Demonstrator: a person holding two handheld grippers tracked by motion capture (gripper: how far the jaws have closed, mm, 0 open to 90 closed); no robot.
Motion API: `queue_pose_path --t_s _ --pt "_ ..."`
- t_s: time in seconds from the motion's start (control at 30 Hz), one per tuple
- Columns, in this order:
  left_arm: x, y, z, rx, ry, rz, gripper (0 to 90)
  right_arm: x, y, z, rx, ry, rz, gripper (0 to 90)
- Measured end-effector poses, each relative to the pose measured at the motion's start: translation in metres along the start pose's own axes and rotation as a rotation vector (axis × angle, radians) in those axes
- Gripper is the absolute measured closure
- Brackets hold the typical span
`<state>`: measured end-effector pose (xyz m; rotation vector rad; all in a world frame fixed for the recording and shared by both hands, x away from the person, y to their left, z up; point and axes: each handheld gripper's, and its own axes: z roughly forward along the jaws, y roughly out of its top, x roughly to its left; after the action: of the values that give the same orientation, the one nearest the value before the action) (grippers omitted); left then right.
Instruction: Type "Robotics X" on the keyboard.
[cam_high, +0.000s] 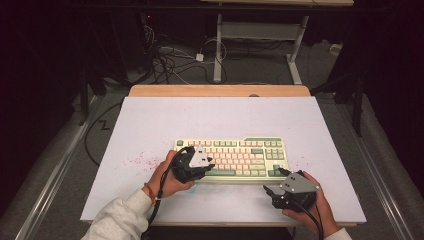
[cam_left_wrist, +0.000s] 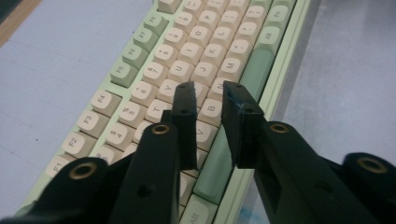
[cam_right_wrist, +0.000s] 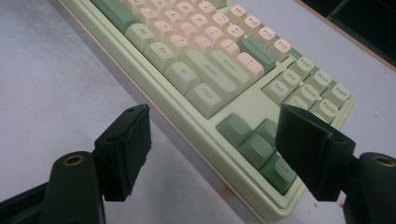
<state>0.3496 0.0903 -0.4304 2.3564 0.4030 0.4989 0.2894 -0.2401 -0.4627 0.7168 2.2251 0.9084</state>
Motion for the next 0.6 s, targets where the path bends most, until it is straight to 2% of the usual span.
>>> queue_pose_path --t_s 0.1,0.13,0.17,0.27,0.33,0.4,0.47,0.6 --pt "0.001 -0.002 -0.006 -0.028 0.027 0.005 58.9 -0.001 0.000 0.000 -0.004 -0.003 0.005 27.0" --pt "0.001 -0.003 -0.008 -0.036 0.051 0.003 54.1 -0.001 0.000 0.000 -0.004 -0.004 0.006 27.0" --pt "0.001 -0.004 -0.010 -0.040 0.072 0.001 48.1 -0.002 0.000 -0.001 -0.004 -0.005 0.006 27.0" --pt "0.003 -0.010 -0.016 -0.067 0.098 -0.015 38.7 -0.002 0.000 -0.001 -0.004 -0.009 0.010 27.0" --pt "0.004 -0.014 -0.018 -0.062 0.120 -0.020 31.9 -0.003 -0.001 -0.001 -0.006 -0.013 0.012 27.0" --pt "0.004 -0.019 -0.020 -0.067 0.144 -0.017 26.9 -0.004 -0.001 -0.002 -0.006 -0.020 0.019 27.0" --pt "0.006 -0.025 -0.023 -0.080 0.139 -0.028 23.9 -0.005 -0.001 -0.002 -0.006 -0.024 0.023 27.0" --pt "0.008 -0.037 -0.029 -0.083 0.166 -0.041 20.1 -0.006 -0.001 -0.002 -0.003 -0.031 0.037 27.9"
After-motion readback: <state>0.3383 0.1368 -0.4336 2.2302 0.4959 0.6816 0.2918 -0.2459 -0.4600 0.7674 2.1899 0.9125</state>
